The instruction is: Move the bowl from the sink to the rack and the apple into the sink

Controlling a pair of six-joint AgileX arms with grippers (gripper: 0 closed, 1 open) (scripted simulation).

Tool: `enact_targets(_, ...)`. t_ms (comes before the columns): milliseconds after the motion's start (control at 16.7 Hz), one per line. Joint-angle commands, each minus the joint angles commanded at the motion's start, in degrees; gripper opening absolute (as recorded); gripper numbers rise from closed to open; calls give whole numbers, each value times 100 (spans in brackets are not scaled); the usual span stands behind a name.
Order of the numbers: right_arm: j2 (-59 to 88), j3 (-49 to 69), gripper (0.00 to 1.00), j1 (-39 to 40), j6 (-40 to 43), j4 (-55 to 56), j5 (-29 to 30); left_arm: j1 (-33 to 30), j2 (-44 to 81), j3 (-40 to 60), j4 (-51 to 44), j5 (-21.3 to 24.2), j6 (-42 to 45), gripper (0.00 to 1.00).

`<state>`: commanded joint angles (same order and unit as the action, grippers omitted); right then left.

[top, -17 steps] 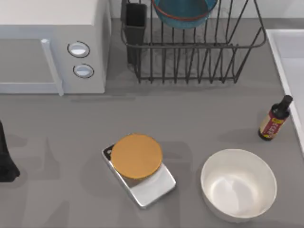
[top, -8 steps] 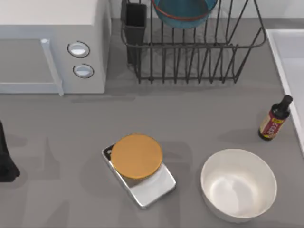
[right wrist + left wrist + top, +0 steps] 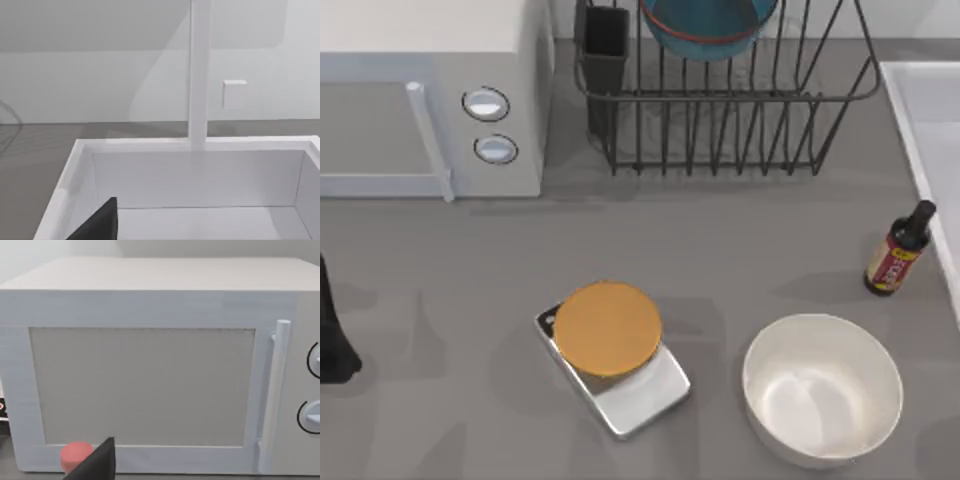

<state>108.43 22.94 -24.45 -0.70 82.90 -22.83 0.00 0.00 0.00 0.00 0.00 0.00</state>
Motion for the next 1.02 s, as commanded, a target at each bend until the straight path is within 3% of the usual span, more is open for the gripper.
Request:
enact_targets(720,-7698,-1374,100,1459,50,-5501,1361,0,0,0,0,0,0,100)
enact_targets(1020,-10013,-1979,100,2112,64,-7492,1973,0,0,0,0,0,0,100)
